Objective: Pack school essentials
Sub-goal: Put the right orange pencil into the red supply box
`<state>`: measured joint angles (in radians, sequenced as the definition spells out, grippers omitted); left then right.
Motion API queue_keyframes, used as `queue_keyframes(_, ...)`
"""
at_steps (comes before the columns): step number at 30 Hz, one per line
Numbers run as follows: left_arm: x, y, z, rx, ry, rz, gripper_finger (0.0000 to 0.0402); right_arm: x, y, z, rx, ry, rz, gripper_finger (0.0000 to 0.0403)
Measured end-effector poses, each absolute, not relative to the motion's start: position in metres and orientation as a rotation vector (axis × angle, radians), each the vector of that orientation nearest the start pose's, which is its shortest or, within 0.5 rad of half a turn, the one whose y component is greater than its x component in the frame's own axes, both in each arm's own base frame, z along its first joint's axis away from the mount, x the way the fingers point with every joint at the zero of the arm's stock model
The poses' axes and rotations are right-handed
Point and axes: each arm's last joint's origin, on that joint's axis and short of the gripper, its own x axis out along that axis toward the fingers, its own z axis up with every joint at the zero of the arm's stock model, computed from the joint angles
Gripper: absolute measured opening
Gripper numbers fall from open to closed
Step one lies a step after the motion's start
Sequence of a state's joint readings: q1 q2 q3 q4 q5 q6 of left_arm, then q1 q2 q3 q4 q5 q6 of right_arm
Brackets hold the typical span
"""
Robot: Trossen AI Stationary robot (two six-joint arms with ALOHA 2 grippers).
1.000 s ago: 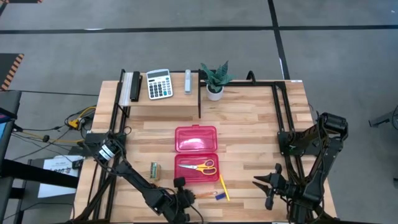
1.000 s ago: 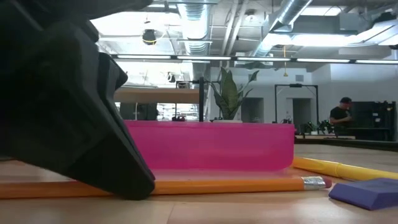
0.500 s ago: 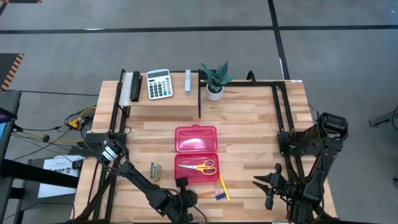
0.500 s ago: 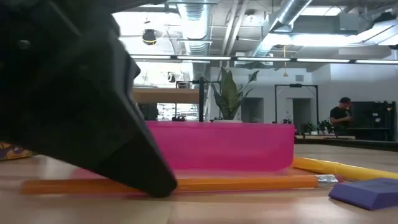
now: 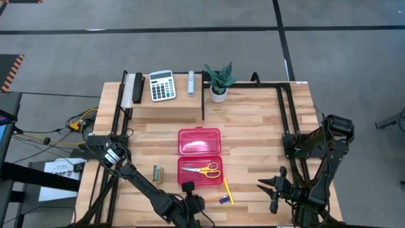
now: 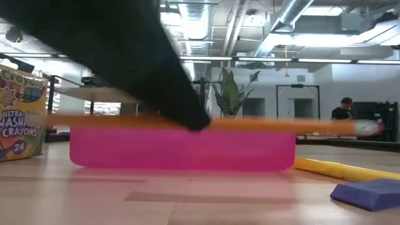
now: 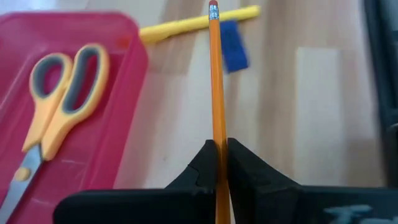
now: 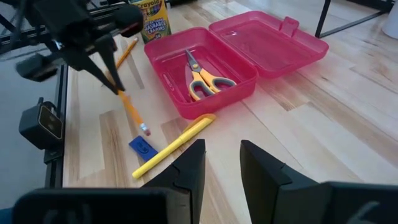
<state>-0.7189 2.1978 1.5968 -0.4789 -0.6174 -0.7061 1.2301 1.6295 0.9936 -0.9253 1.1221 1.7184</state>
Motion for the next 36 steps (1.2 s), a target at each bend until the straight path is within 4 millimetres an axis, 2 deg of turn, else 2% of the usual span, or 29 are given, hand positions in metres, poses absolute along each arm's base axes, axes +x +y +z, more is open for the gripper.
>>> queue_keyframes(5, 0.358, -0.291, 0.179, 0.067, 0.857, 0.172, 0.0, 0.114, 0.245, 0.189, 0.226, 0.418, -0.365, 0.0108)
queue_keyframes(8, 0.359, -0.287, 0.201, 0.14, 0.889, 0.197, 0.0, 0.114, 0.245, 0.189, 0.226, 0.418, -0.365, 0.0108)
queue_keyframes(13, 0.352, -0.268, 0.226, 0.275, 0.948, 0.311, 0.0, 0.114, 0.245, 0.189, 0.225, 0.418, -0.365, 0.0108)
queue_keyframes(17, 0.347, -0.251, 0.237, 0.346, 0.973, 0.343, 0.0, 0.114, 0.245, 0.189, 0.206, 0.422, -0.36, 0.0108)
queue_keyframes(21, 0.35, -0.238, 0.23, 0.371, 1.029, 0.333, 0.0, 0.114, 0.245, 0.189, 0.206, 0.422, -0.36, 0.0108)
queue_keyframes(26, 0.353, -0.226, 0.195, 0.346, 1.07, 0.329, 0.0, 0.115, 0.246, 0.189, 0.219, 0.423, -0.356, 0.0107)
queue_keyframes(29, 0.358, -0.22, 0.181, 0.298, 1.07, 0.313, 0.0, 0.115, 0.246, 0.189, 0.225, 0.435, -0.356, 0.0107)
queue_keyframes(33, 0.369, -0.219, 0.179, 0.22, 1.061, 0.205, 0.0, 0.115, 0.247, 0.189, 0.231, 0.448, -0.355, 0.0107)
queue_keyframes(36, 0.372, -0.215, 0.179, 0.197, 1.067, 0.193, 0.0, 0.115, 0.247, 0.189, 0.231, 0.45, -0.355, 0.0107)
